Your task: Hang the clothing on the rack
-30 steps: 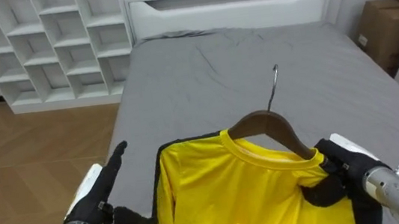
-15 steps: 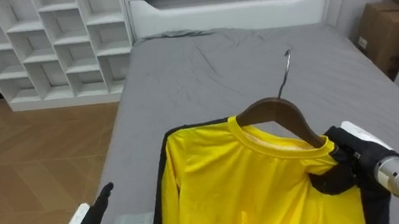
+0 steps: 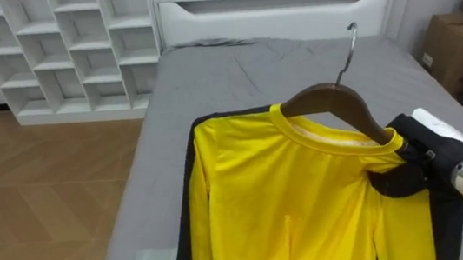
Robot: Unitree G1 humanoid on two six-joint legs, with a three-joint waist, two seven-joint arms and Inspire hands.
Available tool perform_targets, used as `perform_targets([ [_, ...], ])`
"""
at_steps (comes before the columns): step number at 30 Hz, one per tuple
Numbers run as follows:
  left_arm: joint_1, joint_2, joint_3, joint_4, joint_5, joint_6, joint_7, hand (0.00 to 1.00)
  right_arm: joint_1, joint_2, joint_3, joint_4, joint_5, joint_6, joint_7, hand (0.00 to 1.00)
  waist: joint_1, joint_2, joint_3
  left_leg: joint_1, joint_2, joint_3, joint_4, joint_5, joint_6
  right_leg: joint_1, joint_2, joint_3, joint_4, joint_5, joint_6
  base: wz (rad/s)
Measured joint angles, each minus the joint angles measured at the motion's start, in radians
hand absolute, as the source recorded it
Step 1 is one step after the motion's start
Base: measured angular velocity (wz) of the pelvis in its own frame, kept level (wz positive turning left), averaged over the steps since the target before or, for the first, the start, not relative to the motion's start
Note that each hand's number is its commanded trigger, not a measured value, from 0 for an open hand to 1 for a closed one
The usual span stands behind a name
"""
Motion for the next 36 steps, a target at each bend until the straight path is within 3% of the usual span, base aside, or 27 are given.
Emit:
perform_targets([
  [6, 0.058, 0.000, 0.006, 0.113, -0.014, 0.001, 0.061, 0.00, 0.060, -0.003, 0.005, -0.024, 0.006, 0.014, -0.021, 1.00, 0.040, 0.002, 0.0017, 0.000, 0.001, 0.000, 0.001, -0.002, -0.001, 0.000, 0.001, 0.000, 0.002, 0.000, 0.000, 0.01],
  [13, 0.101, -0.004, 0.000, 0.155, -0.025, 0.010, 0.088, 0.00, 0.068, -0.023, 0.004, -0.029, 0.075, 0.014, -0.030, 1.00, 0.044, -0.017, 0.0114, -0.002, -0.004, -0.014, 0.005, -0.002, -0.001, 0.009, -0.001, -0.006, -0.001, -0.008, 0.000, 0.07],
  [23, 0.057, -0.011, -0.002, 0.152, -0.018, 0.010, 0.095, 0.00, 0.072, -0.032, 0.004, -0.096, 0.075, 0.010, -0.067, 1.00, 0.015, -0.019, 0.0115, -0.024, -0.007, -0.029, 0.009, -0.004, 0.000, -0.004, -0.006, -0.030, -0.003, -0.008, 0.001, 0.04],
  [30, 0.027, -0.038, -0.047, 0.149, -0.019, 0.010, 0.101, 0.00, 0.080, -0.030, 0.005, -0.137, 0.074, 0.010, -0.067, 1.00, 0.011, -0.021, 0.0117, -0.018, -0.005, -0.021, 0.007, -0.004, 0.001, -0.002, -0.006, -0.022, -0.001, -0.009, 0.001, -0.03],
  [36, 0.039, -0.044, -0.109, 0.145, -0.020, 0.012, 0.105, 0.00, 0.127, -0.028, 0.010, -0.144, 0.074, 0.011, -0.072, 1.00, 0.019, -0.032, 0.0131, -0.005, 0.000, 0.009, 0.011, -0.016, 0.004, -0.001, -0.007, -0.002, 0.002, -0.011, 0.002, -0.13],
])
